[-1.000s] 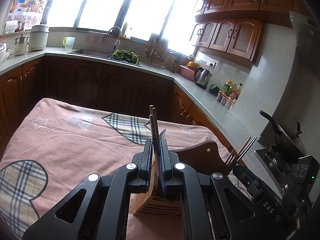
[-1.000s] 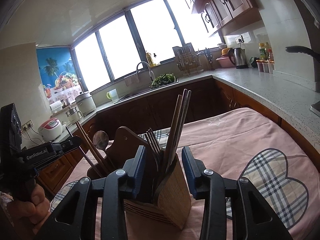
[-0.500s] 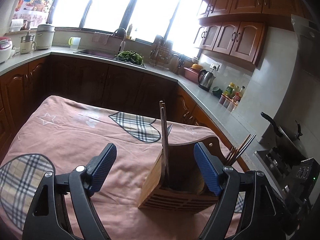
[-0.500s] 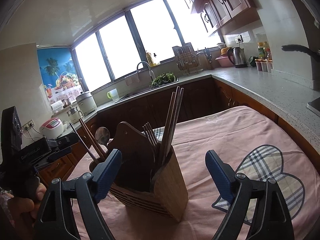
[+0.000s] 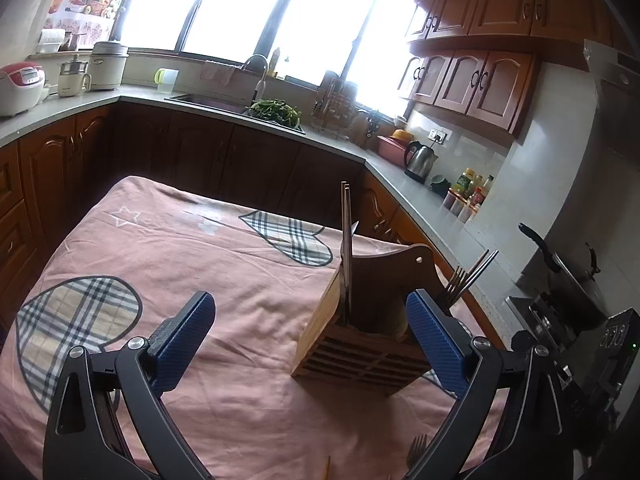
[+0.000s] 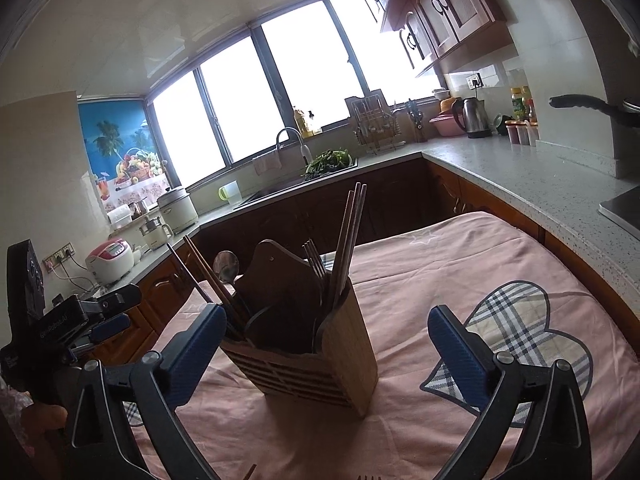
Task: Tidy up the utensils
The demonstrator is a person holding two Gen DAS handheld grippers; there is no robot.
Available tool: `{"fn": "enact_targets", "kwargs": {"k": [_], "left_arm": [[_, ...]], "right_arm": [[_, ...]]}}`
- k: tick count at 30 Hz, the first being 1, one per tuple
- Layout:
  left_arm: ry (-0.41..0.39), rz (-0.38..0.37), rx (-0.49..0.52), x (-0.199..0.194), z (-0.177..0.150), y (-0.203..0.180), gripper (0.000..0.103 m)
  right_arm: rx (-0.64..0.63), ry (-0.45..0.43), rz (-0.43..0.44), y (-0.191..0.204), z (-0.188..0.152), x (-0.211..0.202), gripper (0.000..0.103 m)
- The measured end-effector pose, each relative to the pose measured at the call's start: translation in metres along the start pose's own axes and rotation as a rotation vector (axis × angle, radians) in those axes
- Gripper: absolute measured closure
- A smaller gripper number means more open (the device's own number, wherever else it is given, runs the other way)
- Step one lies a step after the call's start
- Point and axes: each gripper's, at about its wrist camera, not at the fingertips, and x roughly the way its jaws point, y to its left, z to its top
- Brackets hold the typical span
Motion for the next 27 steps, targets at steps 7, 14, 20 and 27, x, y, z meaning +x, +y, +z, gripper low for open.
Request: {"fn": "enact_targets", "kwargs": {"k": [7, 14, 20, 27], "left_arm": [[0.008, 0.018, 0.029, -0.036, -0.026, -0.002, 0.002], [-0.018, 0.058, 0.064, -0.074, -0.053, -0.007, 0.002], [-0.043, 0.096, 0.089, -0.105, -0.069, -0.01, 0.002], [-0.048, 0.114, 0.139, -0.135, -0.096, -0.016, 0.0]], "right_arm": [[-0.008, -0.005, 0.021, 0.009, -0.009, -0.033, 0.0], [-0.022, -0.015, 0.028, 0.017, -0.022, -0.065, 0.0], [-0.066, -0.014, 0.029, 0.026, -0.035, -0.092, 0.0], [-0.135, -0.003, 0.026, 0.039, -0.057, -0.121, 0.0]]}}
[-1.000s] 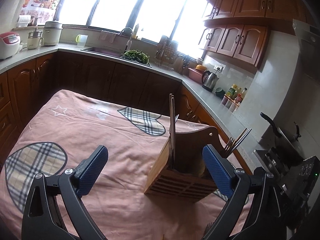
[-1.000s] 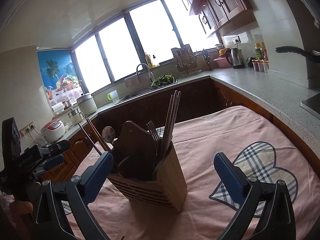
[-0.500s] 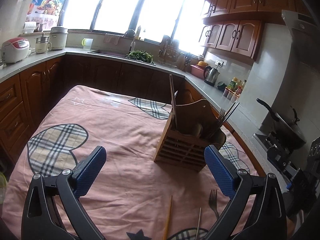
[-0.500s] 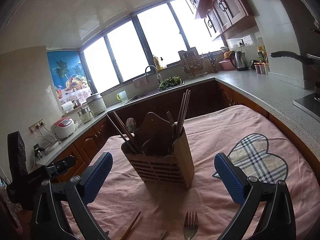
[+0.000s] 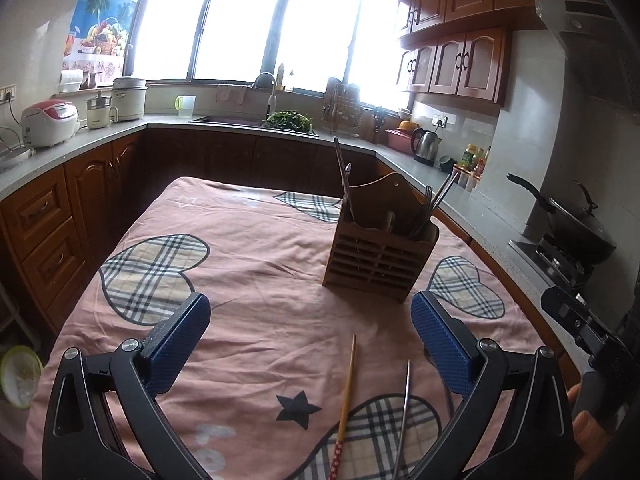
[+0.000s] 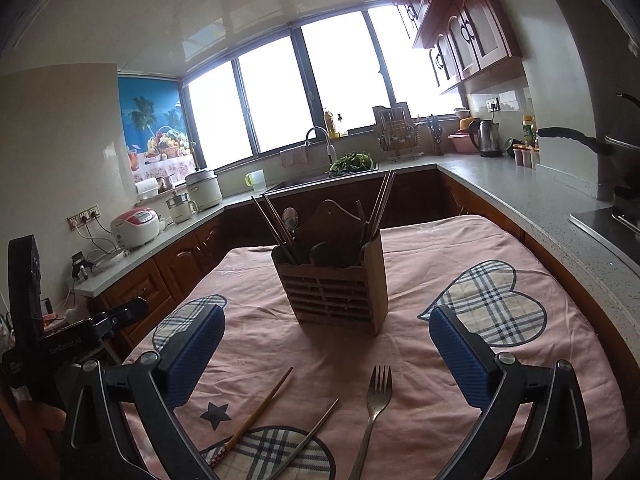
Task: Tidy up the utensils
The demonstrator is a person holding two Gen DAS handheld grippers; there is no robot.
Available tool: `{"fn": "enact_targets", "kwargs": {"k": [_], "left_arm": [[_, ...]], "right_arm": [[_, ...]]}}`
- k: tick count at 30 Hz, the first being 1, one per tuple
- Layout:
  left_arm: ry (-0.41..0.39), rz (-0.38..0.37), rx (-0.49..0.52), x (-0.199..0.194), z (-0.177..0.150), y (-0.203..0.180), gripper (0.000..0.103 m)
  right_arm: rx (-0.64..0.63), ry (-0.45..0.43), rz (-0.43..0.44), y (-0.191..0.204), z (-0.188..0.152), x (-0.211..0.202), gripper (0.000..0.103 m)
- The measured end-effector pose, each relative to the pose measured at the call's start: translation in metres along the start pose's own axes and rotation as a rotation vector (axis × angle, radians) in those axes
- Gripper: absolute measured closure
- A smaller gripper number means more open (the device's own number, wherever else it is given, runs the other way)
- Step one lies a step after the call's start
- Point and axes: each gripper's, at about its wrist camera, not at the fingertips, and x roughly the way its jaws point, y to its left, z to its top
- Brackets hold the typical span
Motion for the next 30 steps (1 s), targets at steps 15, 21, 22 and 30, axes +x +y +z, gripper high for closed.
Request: {"fn": "enact_targets", "kwargs": {"k": [15, 21, 22, 30], "left_arm": [[-0.164, 0.035, 0.119, -0.091, 0.003, -0.01, 0.0], [-0.125, 0.094, 0.12, -0.087, -0.021, -0.021, 0.0], [-0.116, 0.105, 0.117, -0.083, -0.026, -0.022, 0.0], [-0.091, 0.16, 0.116, -0.069, -0.058, -0.017, 0.0]], "right_arm": [[-0.187, -0.153, -0.042, 0.043, 0.023, -0.091, 0.0], [-0.168, -0.087, -0.056, 0.047, 0.005, -0.087, 0.0], [-0.157, -0.079, -0.063, 0.045, -0.006, -0.083, 0.0], [-0.099, -0.078, -0.123, 0.028, -0.06, -0.071, 0.0]]}}
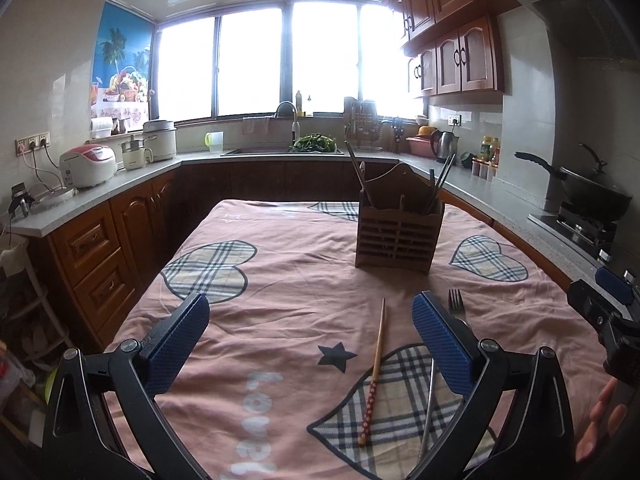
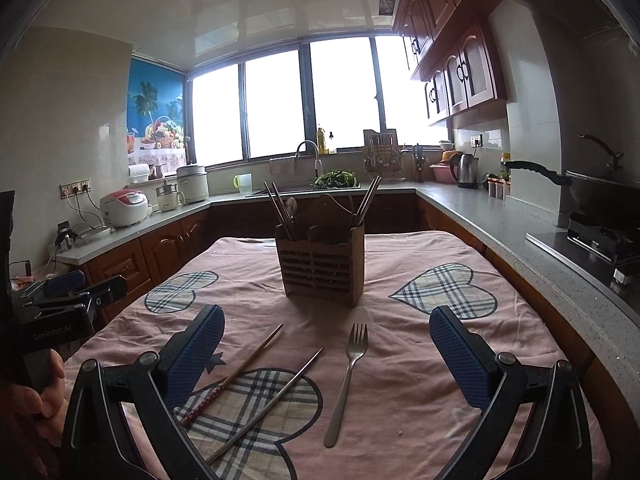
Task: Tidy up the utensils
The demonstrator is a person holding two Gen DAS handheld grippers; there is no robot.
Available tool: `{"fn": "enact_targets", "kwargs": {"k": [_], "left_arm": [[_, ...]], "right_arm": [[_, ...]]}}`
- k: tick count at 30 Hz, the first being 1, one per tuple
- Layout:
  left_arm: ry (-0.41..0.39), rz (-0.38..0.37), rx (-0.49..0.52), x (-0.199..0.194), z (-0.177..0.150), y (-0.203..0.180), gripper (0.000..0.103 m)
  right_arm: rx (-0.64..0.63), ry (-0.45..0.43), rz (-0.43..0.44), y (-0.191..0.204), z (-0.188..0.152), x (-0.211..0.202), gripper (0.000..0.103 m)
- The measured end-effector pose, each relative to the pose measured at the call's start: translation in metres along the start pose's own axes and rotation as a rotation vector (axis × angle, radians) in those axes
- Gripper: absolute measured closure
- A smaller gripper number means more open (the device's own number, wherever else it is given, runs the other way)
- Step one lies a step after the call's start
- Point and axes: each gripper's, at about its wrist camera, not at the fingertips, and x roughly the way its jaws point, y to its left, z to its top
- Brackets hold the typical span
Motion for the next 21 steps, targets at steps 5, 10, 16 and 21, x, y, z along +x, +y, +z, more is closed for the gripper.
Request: {"fn": "enact_targets", "kwargs": {"k": [5, 10, 16, 21], "left_arm": [[-0.008, 0.007, 0.006, -0.007, -0.006, -0.001, 0.0], [-0.037, 0.005, 0.01, -0.019, -0.004, -0.002, 0.0], [-0.065, 0.007, 0.029, -0.031, -0.007, -0.006, 0.0], [-0.067, 0.005, 0.035, -0.033, -0.008, -0.008, 0.0]], "right_arm": [[0.031, 0.003, 0.0, -0.007, -0.003, -0.003, 0.0], [0.044, 0.022, 0.006, -0.004, -0.004, -0.004, 0.0], [0.036, 0.008, 0.008, -0.001, -0.007, -0.009, 0.0], [0.051, 0.015, 0.005, -0.003, -0.01, -0.007, 0.0]]}}
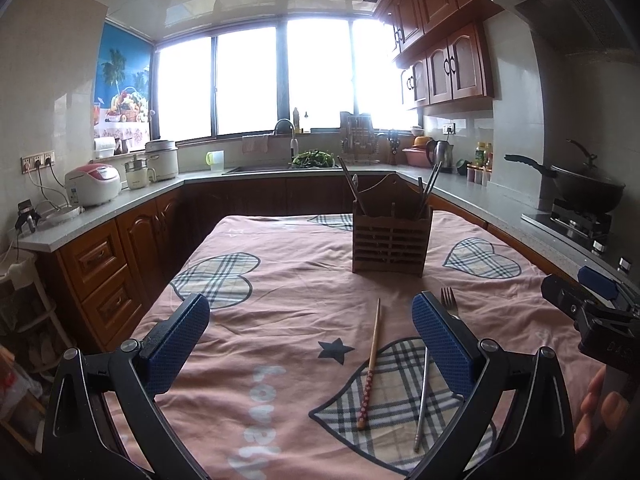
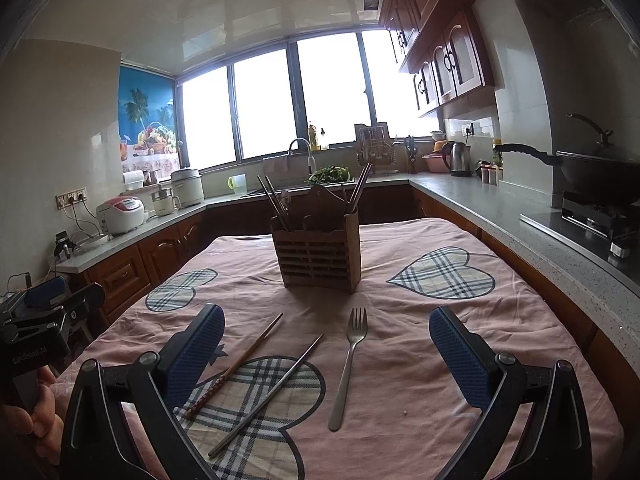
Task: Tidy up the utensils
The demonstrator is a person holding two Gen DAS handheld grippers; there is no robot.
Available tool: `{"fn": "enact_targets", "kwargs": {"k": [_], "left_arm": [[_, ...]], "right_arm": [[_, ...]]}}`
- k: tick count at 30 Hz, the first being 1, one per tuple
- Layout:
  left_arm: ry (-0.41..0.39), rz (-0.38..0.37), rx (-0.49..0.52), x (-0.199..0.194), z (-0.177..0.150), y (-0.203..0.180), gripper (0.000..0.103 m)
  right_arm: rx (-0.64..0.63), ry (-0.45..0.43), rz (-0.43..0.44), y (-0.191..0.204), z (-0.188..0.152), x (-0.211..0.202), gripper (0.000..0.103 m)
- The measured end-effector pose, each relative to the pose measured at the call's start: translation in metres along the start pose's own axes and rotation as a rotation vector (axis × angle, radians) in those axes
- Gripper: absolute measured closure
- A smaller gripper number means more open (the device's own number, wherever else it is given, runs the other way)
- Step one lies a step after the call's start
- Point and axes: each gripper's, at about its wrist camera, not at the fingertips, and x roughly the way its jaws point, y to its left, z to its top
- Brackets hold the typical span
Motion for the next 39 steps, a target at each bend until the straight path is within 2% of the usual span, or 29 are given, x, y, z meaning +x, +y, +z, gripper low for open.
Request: {"fn": "enact_targets", "kwargs": {"k": [39], "left_arm": [[-0.001, -0.002, -0.016, -0.004, -0.001, 0.005, 0.0]], "right_arm": [[-0.037, -0.042, 0.009, 0.01, 0.002, -0.009, 0.0]]}}
